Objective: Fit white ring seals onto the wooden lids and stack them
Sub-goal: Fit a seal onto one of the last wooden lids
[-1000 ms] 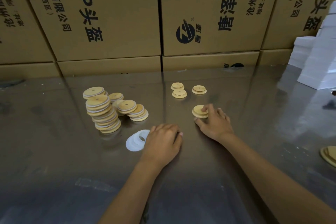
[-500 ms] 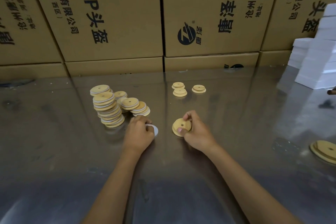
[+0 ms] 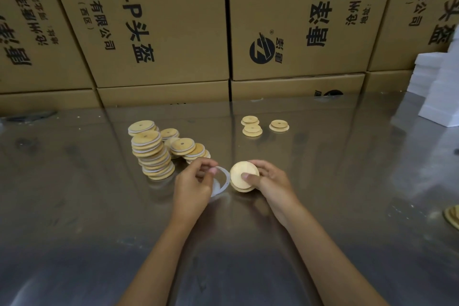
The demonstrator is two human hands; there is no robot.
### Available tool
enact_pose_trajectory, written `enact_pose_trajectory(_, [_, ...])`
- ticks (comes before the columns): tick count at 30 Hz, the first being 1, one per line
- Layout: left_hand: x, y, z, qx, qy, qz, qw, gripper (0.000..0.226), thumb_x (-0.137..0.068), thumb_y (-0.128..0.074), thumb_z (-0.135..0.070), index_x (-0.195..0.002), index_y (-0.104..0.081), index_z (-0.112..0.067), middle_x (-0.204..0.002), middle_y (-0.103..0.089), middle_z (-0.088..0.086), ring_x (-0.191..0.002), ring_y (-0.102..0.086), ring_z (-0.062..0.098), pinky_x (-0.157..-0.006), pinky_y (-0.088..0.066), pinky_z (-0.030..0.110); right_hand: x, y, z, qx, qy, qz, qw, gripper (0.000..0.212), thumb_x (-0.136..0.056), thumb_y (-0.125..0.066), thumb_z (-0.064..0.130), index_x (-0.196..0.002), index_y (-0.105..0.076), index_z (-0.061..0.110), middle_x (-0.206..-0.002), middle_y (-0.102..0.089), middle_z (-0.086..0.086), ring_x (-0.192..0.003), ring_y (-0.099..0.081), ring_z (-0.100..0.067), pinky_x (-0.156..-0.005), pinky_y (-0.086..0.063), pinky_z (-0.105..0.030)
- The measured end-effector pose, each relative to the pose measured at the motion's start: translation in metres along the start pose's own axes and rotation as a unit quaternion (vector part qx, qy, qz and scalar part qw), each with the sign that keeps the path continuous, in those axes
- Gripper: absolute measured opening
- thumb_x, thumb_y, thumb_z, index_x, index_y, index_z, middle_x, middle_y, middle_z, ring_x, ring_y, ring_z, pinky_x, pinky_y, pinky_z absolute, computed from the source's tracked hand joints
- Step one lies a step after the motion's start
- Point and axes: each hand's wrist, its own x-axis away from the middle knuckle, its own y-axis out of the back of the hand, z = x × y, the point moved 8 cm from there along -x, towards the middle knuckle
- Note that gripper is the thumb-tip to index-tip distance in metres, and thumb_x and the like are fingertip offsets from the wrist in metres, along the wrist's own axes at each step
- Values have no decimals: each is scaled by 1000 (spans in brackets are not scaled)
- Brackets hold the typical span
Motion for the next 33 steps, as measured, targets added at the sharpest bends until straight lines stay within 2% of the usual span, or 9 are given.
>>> enact_pose_trajectory(3, [3,-8,0,171,88,32,981,9,-86,-68,-4,-90,-70,-12,-77,-73,1,-71,-67,9,-65,-51,14,5,-5,4,-44,8,22,999,24,-89,-66,-2,-113,-64,4,-111,-73,-15,-93,-65,-23,-94,-52,-46])
enact_pose_trajectory(6, [11,-20,-4,323,164,104,926,10,-81,-72,-12,-91,-72,-10,-87,-75,14,-79,-70,17,-70,-56,23,10,-9,8,-69,14,48,996,20,-91,-63,0,-108,-61,9,-100,-75,-10,-86,-66,-22,-80,-54,-36])
enact_pose_trajectory(8, [15,-26,-9,357,178,133,907,8,-78,-73,-16,-86,-74,-14,-89,-74,14,-81,-70,17,-70,-56,26,13,-11,10,-94,6,73,993,18,-92,-59,1,-105,-59,14,-95,-75,-9,-86,-67,-24,-77,-56,-33])
enact_pose_trajectory(13, [16,-17,-7,255,163,41,952,0,-81,-75,-15,-82,-74,-14,-83,-74,0,-73,-64,13,-66,-51,30,21,-23,10,-178,-51,176,967,15,-94,-49,2,-102,-50,15,-99,-66,-15,-95,-63,-35,-94,-52,-54])
enact_pose_trajectory(18, [16,-15,-4,218,163,20,962,5,-81,-75,-13,-78,-75,-16,-72,-73,2,-58,-57,11,-50,-46,19,28,-31,6,-188,-85,193,959,13,-99,-48,19,-109,-51,12,-112,-62,-17,-104,-63,-35,-83,-56,-44])
enact_pose_trajectory(20, [17,-17,-3,202,158,24,966,6,-82,-74,-10,-78,-75,-15,-74,-73,5,-64,-62,11,-52,-49,21,29,-35,3,-165,-84,199,962,18,-99,-53,22,-112,-54,11,-113,-64,-17,-106,-64,-33,-83,-55,-42])
enact_pose_trajectory(24, [17,-20,3,195,172,29,965,8,-83,-73,-8,-79,-75,-15,-75,-73,14,-63,-63,14,-56,-52,30,27,-34,-1,-101,-59,176,977,17,-97,-59,10,-113,-54,7,-102,-68,-14,-93,-69,-27,-74,-57,-38])
enact_pose_trajectory(28, [17,-21,9,193,185,38,963,11,-85,-70,-7,-79,-76,-15,-72,-73,9,-59,-62,13,-55,-51,30,27,-34,2,-31,-28,176,983,13,-102,-53,21,-111,-52,12,-104,-63,-11,-84,-69,-19,-61,-59,-37])
enact_pose_trajectory(33, [14,-24,9,184,173,68,965,14,-89,-65,-4,-82,-73,-14,-74,-73,6,-64,-63,14,-61,-54,35,29,-35,7,-1,5,195,981,21,-104,-49,22,-119,-48,6,-110,-61,-11,-88,-69,-17,-69,-60,-41])
